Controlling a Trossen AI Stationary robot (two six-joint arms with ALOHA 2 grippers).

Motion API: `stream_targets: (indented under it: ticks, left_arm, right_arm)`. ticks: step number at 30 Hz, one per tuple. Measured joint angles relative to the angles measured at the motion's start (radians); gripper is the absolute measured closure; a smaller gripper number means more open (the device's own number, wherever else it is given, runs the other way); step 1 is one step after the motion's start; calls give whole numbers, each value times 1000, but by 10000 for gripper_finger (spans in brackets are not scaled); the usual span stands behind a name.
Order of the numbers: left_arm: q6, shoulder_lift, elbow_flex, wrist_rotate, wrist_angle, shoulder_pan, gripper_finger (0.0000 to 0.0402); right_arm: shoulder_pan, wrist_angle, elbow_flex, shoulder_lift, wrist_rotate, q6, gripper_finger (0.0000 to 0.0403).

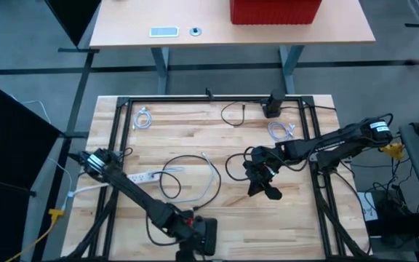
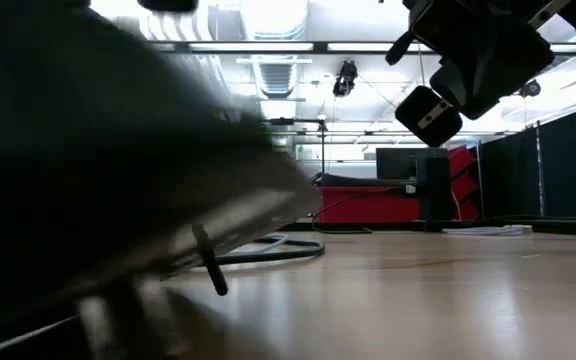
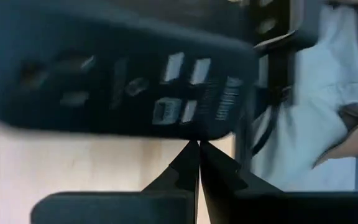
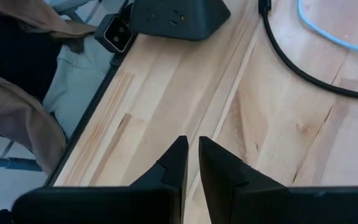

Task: Insert USB
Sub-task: Move the black outlet extension to the top right of the table

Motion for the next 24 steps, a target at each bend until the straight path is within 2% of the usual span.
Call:
stream_targets:
  ticks: [4, 8, 14, 17, 19, 24]
  left_arm:
    - [95, 16, -1, -104, 17, 34, 402]
    - [270, 11, -1, -251, 32, 115, 402]
    - [539, 8, -5, -269, 154, 293, 402]
    - [571, -23, -4, -282, 37, 355, 402]
    - [562, -60, -3, -329, -73, 369, 402]
    - [451, -175, -15, -538, -308, 359, 402]
  right_arm:
    - [0, 1, 0, 0, 0, 0, 378]
    - [0, 0, 0, 0, -1, 0, 379]
    - [7, -14, 0, -1, 0, 25, 380]
    - [41, -42, -1, -11, 1, 5, 381]
    - [84, -15, -1, -13, 20, 3, 381]
    - [224, 86, 2, 37, 232, -1, 400]
